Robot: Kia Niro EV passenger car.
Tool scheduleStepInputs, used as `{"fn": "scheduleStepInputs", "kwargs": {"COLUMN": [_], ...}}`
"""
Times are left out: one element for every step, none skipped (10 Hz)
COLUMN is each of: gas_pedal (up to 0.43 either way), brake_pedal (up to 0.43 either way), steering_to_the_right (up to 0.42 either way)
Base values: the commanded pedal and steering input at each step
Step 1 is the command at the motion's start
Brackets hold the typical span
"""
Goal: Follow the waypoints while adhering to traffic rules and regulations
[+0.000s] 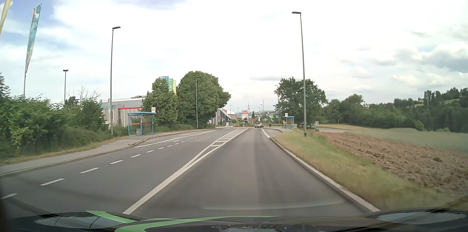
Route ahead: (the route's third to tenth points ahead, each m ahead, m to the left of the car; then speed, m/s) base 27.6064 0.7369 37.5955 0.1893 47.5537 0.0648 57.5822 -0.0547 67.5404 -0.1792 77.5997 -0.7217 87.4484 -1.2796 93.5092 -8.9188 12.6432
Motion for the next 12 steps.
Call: {"fn": "scheduleStepInputs", "kwargs": {"gas_pedal": [0.000,0.000,0.000,0.000,0.000,0.000,0.000,0.000,0.000,0.000,0.000,0.000], "brake_pedal": [0.000,0.006,0.006,0.037,0.073,0.098,0.110,0.128,0.146,0.165,0.177,0.165], "steering_to_the_right": [0.004,0.004,0.004,0.004,0.004,0.005,0.006,0.007,0.007,0.007,0.007,0.007]}}
